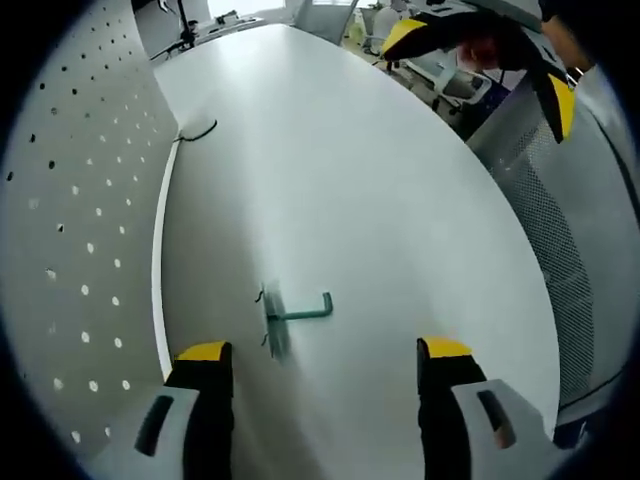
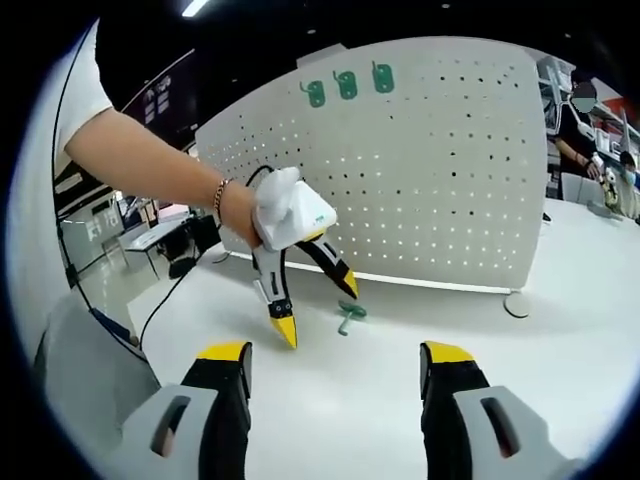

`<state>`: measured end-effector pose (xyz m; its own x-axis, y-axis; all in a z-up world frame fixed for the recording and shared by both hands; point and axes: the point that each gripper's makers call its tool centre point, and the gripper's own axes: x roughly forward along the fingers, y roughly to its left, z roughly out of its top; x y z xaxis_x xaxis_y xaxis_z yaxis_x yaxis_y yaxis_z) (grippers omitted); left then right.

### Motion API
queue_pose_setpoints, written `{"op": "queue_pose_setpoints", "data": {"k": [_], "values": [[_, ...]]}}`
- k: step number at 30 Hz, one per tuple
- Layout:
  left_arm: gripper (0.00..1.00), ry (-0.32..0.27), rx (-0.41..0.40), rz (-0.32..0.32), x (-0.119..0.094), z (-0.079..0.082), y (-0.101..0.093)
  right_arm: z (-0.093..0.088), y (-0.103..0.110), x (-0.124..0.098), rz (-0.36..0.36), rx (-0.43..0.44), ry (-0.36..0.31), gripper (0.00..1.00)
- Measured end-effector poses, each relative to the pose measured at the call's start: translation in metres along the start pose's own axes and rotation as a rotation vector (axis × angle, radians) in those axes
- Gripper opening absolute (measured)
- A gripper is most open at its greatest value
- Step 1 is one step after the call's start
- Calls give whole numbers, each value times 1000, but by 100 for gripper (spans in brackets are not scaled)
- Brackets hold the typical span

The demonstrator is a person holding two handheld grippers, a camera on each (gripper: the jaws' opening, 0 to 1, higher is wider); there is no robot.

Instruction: Insert the hook assembly into the mounting plate slot until the hook locks in place.

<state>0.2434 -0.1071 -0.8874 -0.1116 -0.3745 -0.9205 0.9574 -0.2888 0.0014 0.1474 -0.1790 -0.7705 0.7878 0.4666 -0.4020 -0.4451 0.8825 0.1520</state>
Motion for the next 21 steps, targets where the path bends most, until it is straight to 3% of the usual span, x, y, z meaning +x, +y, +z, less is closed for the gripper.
{"op": "queue_pose_setpoints", "data": {"k": [11,17,21], "values": [[76,-30,-20,6,0,3,3,1,-1,0,-1,20,-11,64],[66,-62,-51,22,-2,5,11,1,-2,0,-2,21,-12,63],[52,-73,-98,45,-3,6,20,1,-3,0,-5,26,-13,63]]}}
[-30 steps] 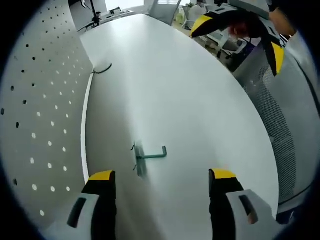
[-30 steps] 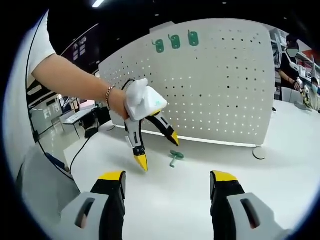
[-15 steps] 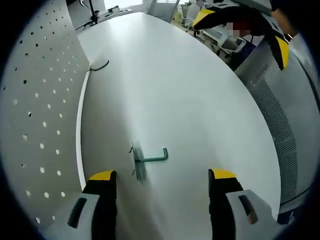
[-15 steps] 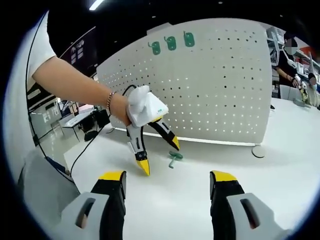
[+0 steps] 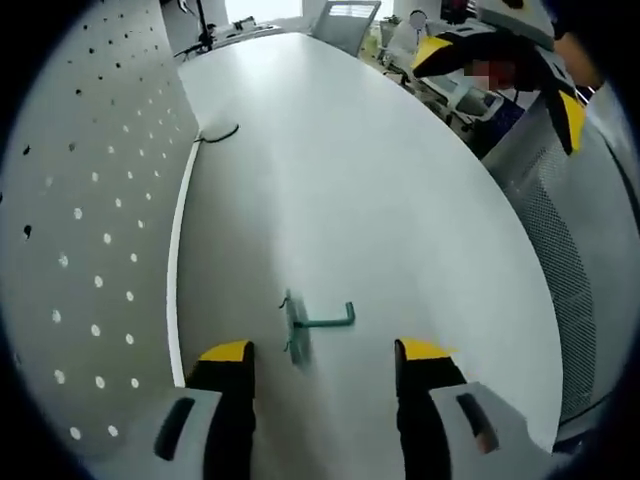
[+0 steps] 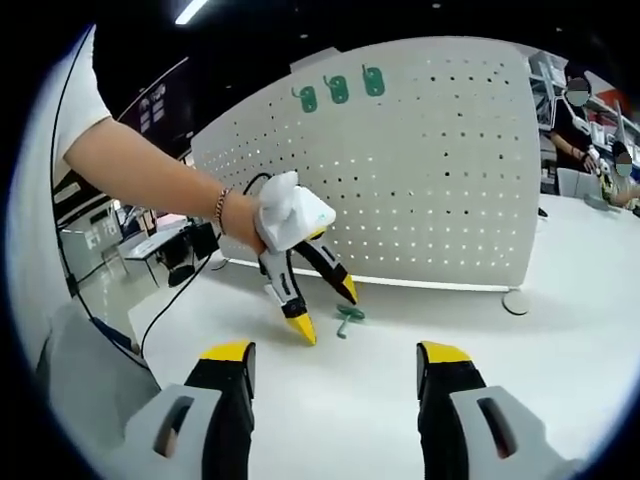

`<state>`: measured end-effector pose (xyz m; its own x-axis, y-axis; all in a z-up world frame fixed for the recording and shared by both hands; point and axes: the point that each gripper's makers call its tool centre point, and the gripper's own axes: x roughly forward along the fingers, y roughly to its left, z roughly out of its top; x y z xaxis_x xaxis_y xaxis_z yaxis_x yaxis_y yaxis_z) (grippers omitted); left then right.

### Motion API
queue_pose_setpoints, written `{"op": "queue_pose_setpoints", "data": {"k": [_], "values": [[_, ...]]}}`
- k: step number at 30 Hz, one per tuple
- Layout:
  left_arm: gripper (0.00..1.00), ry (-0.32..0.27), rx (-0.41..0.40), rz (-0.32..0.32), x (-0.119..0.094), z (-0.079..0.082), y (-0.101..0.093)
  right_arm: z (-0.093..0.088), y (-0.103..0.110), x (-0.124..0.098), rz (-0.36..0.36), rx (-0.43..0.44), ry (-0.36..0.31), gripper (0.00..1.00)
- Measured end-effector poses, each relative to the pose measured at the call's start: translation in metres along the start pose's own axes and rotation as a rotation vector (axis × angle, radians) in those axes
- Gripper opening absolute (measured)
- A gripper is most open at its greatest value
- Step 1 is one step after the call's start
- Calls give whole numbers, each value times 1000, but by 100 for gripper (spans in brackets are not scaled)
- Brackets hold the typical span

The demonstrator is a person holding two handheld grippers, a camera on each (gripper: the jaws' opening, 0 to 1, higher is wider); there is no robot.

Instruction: Insert the hook assembly into the mounting plate slot until the hook locks in place.

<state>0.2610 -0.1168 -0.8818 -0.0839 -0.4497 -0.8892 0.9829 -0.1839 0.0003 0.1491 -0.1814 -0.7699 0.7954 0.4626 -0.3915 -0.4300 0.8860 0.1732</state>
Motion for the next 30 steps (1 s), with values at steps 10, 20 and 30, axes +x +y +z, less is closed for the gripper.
{"op": "queue_pose_setpoints", "data": {"k": [10,20,30], "values": [[39,-29,-85,48,1,0,10,-1,0,1,1,1,1,62],[27,-28,-101,64,1,2,11,-1,0,0,2,2,3,62],[16,-33,-131,93,1,2,15,0,-1,-1,-3,9,-3,62]]}}
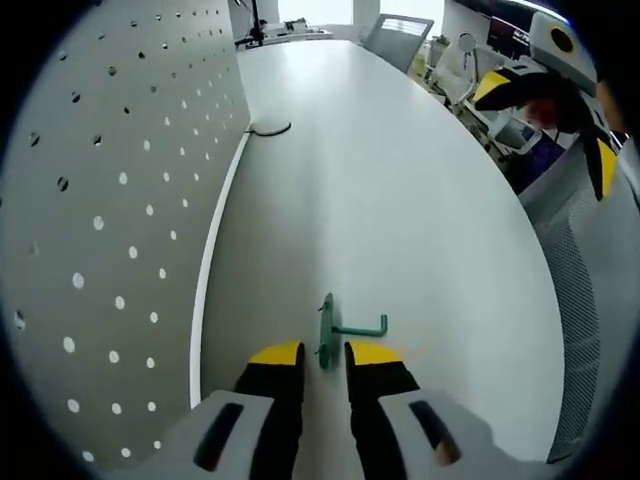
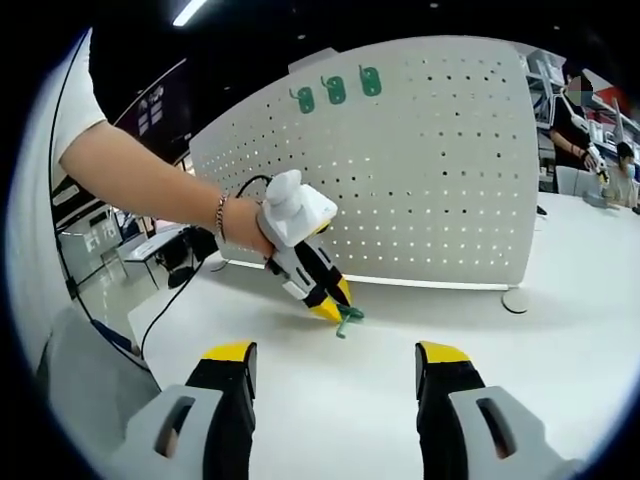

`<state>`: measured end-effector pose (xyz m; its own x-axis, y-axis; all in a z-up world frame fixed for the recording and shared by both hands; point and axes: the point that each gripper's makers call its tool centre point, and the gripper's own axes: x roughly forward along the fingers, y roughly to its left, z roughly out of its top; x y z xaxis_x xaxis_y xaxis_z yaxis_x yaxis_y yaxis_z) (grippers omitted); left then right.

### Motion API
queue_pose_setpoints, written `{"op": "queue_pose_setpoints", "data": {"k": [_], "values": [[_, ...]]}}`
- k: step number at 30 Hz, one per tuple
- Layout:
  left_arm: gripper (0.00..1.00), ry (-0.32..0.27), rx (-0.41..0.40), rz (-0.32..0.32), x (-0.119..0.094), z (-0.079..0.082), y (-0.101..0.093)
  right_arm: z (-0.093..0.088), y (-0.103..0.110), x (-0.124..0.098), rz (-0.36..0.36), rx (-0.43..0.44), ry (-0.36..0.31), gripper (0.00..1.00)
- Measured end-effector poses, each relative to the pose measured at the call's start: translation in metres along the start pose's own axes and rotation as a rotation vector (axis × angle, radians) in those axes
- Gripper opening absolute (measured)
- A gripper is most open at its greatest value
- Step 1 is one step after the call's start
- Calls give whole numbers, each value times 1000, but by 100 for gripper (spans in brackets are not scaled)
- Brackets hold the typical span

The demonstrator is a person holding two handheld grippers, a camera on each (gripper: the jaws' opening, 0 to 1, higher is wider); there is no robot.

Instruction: Insert the hook assembly into the mounting plate slot until the hook locks in place.

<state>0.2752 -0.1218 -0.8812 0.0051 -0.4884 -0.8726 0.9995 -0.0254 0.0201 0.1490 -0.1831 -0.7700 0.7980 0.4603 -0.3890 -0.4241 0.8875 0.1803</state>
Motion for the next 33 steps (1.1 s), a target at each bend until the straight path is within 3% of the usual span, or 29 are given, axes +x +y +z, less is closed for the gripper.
{"op": "queue_pose_setpoints", "data": {"k": [6,13,16,19,33], "values": [[11,11,40,17,0,0,-2,0,0,0,0,2,0,62],[4,11,28,37,-1,0,1,0,-1,-1,-2,3,-1,62],[4,21,92,53,0,0,0,0,0,-1,-1,4,-2,62],[3,20,47,53,0,-1,2,0,0,-1,0,6,-2,62],[3,17,53,50,-1,-2,2,-1,2,1,6,2,5,62]]}}
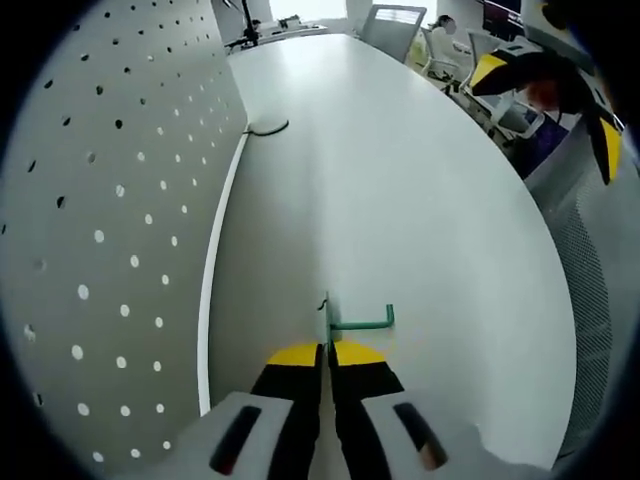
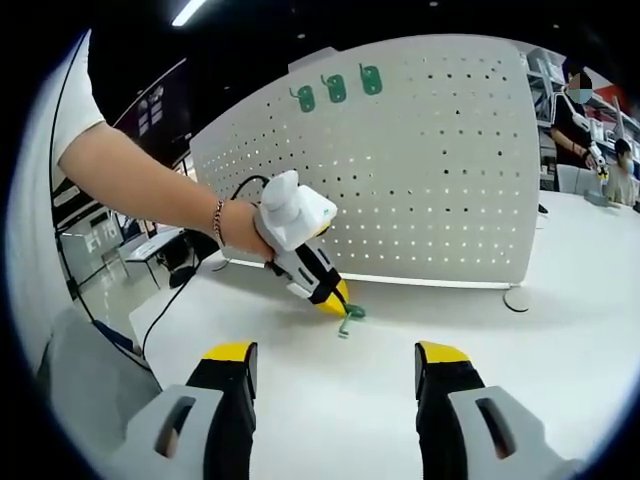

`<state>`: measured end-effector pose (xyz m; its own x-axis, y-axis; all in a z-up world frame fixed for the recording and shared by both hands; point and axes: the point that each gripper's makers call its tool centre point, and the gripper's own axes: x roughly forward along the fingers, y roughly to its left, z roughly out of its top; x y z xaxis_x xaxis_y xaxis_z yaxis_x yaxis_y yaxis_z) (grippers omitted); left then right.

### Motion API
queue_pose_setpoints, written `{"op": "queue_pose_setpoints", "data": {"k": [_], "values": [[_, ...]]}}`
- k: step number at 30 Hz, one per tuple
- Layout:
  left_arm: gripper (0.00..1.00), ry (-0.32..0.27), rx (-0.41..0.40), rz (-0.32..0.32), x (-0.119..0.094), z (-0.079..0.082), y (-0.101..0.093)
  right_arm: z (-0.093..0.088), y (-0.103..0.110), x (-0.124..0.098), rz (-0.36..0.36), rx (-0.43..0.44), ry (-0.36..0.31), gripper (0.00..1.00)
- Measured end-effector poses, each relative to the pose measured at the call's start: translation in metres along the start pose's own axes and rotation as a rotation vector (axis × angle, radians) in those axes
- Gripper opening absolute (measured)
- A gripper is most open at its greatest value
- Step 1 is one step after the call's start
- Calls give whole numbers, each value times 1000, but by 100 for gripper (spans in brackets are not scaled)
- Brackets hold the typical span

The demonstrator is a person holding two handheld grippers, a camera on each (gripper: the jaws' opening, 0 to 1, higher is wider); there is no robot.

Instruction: Insert the hook assembly into the mounting plate slot until the hook locks in place.

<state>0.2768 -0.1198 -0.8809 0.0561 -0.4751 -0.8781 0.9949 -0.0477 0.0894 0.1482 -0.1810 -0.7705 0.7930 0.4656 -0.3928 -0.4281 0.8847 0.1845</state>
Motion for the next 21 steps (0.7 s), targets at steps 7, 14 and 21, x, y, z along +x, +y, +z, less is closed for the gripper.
{"op": "queue_pose_setpoints", "data": {"k": [7,14,21], "values": [[3,-7,-17,-2,0,0,0,0,0,0,0,1,1,62],[2,-18,-14,6,0,-1,1,1,-1,0,-2,4,-3,62],[2,-107,-57,46,-5,1,2,2,-1,0,-2,3,-8,62]]}}
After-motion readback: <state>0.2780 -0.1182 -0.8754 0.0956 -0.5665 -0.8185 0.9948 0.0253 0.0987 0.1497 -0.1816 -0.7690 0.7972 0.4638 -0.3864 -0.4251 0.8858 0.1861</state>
